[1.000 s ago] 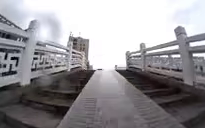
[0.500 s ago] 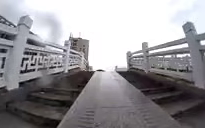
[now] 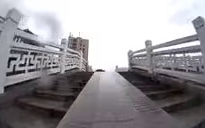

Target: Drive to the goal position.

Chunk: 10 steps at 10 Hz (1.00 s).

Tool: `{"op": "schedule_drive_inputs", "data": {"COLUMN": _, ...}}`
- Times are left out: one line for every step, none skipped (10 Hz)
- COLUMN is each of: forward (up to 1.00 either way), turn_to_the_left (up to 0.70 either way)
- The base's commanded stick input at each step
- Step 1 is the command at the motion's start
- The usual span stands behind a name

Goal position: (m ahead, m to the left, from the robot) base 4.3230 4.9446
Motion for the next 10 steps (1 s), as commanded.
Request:
{"op": "schedule_drive_inputs", "data": {"forward": 0.60, "turn_to_the_left": 0.00}}
{"op": "schedule_drive_inputs", "data": {"forward": 0.60, "turn_to_the_left": 0.00}}
{"op": "schedule_drive_inputs", "data": {"forward": 0.60, "turn_to_the_left": 0.00}}
{"op": "schedule_drive_inputs", "data": {"forward": 0.60, "turn_to_the_left": 0.00}}
{"op": "schedule_drive_inputs", "data": {"forward": 0.60, "turn_to_the_left": 0.00}}
{"op": "schedule_drive_inputs", "data": {"forward": 0.60, "turn_to_the_left": 0.00}}
{"op": "schedule_drive_inputs", "data": {"forward": 0.60, "turn_to_the_left": 0.00}}
{"op": "schedule_drive_inputs", "data": {"forward": 0.60, "turn_to_the_left": 0.00}}
{"op": "schedule_drive_inputs", "data": {"forward": 0.60, "turn_to_the_left": 0.00}}
{"op": "schedule_drive_inputs", "data": {"forward": 0.60, "turn_to_the_left": 0.00}}
